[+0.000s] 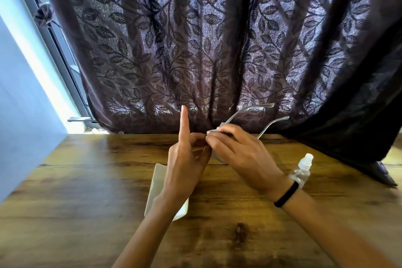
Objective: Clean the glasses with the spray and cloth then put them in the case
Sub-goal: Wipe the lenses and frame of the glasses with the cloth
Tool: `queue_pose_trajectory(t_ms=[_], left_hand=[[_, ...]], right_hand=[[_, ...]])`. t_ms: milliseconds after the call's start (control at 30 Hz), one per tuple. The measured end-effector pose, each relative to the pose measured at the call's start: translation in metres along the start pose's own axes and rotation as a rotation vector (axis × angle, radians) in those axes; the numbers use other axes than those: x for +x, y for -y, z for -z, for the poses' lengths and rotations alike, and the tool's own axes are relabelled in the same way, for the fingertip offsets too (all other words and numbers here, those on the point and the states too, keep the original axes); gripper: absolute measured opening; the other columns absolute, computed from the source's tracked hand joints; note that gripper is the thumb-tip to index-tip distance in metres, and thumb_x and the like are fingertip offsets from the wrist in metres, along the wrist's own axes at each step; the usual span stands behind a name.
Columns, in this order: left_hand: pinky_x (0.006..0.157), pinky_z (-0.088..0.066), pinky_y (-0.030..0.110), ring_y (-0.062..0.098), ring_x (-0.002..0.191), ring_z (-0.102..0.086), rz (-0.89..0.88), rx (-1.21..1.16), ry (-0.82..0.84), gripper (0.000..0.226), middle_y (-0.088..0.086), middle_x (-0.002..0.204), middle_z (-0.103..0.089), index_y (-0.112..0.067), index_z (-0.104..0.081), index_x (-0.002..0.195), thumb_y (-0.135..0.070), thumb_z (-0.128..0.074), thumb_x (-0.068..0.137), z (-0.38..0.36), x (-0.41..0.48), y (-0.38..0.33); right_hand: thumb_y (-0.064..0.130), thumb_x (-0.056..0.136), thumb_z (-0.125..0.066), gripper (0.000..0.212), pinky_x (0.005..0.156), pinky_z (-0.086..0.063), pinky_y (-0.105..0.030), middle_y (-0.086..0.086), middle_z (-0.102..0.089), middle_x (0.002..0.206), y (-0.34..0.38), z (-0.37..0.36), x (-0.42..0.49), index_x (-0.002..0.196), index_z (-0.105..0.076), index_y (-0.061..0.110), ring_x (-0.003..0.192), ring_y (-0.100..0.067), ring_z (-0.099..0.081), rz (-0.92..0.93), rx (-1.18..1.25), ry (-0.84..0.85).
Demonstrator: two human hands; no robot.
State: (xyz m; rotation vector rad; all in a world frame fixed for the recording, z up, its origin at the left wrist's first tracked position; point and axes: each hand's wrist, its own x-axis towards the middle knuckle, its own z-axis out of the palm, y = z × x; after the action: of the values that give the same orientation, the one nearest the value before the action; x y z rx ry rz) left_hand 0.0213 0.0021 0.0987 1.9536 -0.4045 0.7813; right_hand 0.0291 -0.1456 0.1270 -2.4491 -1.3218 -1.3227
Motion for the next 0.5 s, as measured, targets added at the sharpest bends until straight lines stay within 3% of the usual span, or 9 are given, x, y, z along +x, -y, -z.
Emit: queue_pose_trajectory(t_ms=[100,200,367,500], left_hand=[[0.069,-0.051,0.016,-0.005,0.074,-0.061,-0.006,0.001,-0.001,0.100,-0.019,0.085,-0.062,-0.022,0.000,0.139,0.004,-0.071,0.074,0.000,-0.001,0.002],[0.072,-0.053,0.017,-0.007,0.077,-0.062,0.000,-0.007,0.002,0.099,-0.025,0.086,-0.061,-0.021,0.000,0.141,0.000,-0.071,0.075,-0.001,-0.001,0.003],[0.074,-0.055,0.026,-0.002,0.077,-0.065,0.030,-0.023,-0.012,0.101,-0.013,0.084,-0.067,-0.021,-0.001,0.142,-0.003,-0.073,0.074,-0.003,-0.005,0.008],[0.074,-0.055,0.024,0.000,0.075,-0.065,0.034,-0.025,-0.010,0.101,-0.006,0.082,-0.069,-0.024,-0.001,0.142,-0.002,-0.073,0.075,-0.004,-0.010,0.008]], right_hand=[[0.007,0.090,-0.055,0.015,0.074,-0.056,-0.035,-0.007,-0.071,0.098,-0.003,0.000,0.001,0.101,-0.064,0.004,0.095,-0.025,-0.062,0.026,-0.028,-0.016],[0.008,0.096,-0.041,0.026,0.075,-0.056,-0.036,-0.007,-0.071,0.094,-0.008,0.000,0.000,0.099,-0.066,0.002,0.095,-0.023,-0.053,-0.010,-0.037,-0.056],[0.003,0.090,-0.053,0.015,0.072,-0.055,-0.033,-0.008,-0.071,0.094,-0.024,0.002,-0.004,0.100,-0.064,0.001,0.095,-0.023,-0.051,-0.116,-0.079,-0.121],[0.003,0.089,-0.054,0.013,0.061,-0.054,-0.029,-0.008,-0.071,0.088,-0.039,0.008,-0.004,0.098,-0.064,0.001,0.093,-0.019,-0.048,-0.245,-0.130,-0.192]])
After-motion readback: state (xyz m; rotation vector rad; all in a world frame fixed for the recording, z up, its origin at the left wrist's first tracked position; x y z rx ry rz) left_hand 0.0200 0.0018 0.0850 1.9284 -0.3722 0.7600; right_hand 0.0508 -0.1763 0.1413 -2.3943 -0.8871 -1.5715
